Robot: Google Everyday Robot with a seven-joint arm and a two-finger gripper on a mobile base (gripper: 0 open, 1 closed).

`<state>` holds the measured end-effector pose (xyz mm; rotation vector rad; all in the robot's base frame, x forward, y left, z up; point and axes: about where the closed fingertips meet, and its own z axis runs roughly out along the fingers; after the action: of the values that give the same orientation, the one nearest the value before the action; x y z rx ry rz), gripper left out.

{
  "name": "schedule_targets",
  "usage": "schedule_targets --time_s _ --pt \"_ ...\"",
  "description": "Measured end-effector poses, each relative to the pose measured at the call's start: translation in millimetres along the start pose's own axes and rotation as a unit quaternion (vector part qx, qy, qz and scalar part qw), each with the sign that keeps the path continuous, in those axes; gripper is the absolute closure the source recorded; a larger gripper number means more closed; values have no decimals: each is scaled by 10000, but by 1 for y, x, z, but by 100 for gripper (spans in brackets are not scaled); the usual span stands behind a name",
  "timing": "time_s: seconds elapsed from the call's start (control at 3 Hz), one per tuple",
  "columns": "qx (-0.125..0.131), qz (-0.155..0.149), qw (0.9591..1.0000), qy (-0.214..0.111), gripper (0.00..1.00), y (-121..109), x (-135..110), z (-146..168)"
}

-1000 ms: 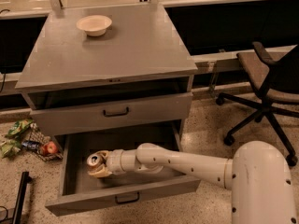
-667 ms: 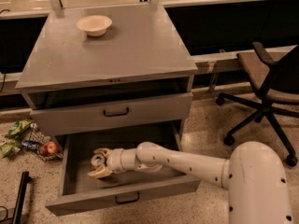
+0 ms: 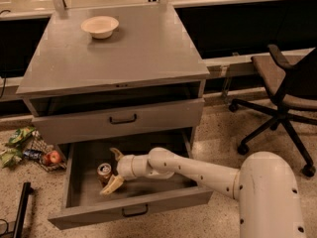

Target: Place orange can into middle drawer

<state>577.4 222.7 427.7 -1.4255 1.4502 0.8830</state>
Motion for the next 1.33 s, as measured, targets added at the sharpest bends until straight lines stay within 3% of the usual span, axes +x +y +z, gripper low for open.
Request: schedule_targets --time_s 0.67,1.0,1.33 --pt "152 58 9994 299 41 -16 -21 -54" --pt "5 235 9986 479 64 5 -49 -93" --pt "9 475 9981 387 87 30 -73 -122"
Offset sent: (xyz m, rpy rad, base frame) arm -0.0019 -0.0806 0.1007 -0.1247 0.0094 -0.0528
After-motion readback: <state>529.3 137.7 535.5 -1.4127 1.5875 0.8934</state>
